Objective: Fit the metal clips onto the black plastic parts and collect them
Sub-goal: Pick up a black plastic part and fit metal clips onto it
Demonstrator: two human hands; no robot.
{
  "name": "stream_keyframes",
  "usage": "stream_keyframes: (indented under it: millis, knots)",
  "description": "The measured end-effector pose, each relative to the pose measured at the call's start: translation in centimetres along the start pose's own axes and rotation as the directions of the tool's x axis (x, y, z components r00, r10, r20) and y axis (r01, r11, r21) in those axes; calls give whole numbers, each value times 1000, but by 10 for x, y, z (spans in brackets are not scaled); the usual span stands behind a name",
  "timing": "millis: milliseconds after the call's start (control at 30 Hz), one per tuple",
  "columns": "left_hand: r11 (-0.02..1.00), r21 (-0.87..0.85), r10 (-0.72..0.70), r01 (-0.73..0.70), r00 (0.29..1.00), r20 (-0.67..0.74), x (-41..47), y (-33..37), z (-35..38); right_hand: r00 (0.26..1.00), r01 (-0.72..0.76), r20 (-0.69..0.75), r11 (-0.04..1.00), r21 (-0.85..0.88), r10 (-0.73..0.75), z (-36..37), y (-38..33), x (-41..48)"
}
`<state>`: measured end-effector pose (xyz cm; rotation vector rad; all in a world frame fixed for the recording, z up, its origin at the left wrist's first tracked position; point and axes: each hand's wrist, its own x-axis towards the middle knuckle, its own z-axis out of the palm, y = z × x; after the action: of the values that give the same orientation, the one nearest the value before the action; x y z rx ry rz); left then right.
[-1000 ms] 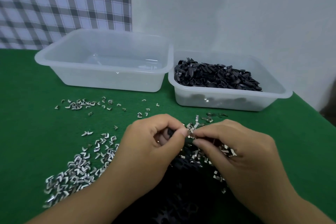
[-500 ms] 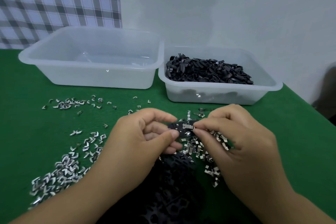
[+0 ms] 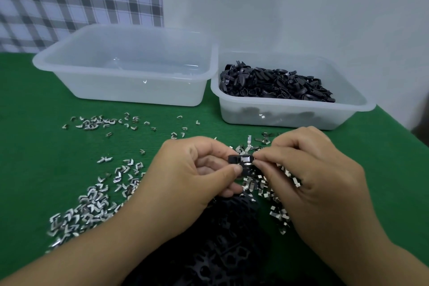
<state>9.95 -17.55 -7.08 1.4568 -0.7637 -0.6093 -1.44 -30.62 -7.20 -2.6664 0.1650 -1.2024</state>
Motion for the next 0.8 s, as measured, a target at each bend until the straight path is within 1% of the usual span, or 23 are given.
stream_keyframes:
  millis: [100,300,533,800]
  knots:
    - [1000,-4,7,-7,1000,-8,0,0,0,1000,4,2,1000,-4,-4,0,0,0]
    - [1000,5,16,-16,1000,-6,1,0,-1,1000,-6,18,999,40,5,1,2,1]
    - [1000,22,20,-21,1000,14,1,-2,-2,1000,24,7,997,74,-25,1,3,2]
    - [997,72,29,-29,1000,3,1,-4,-1,998,-40,45,987,158,33,3,-4,1]
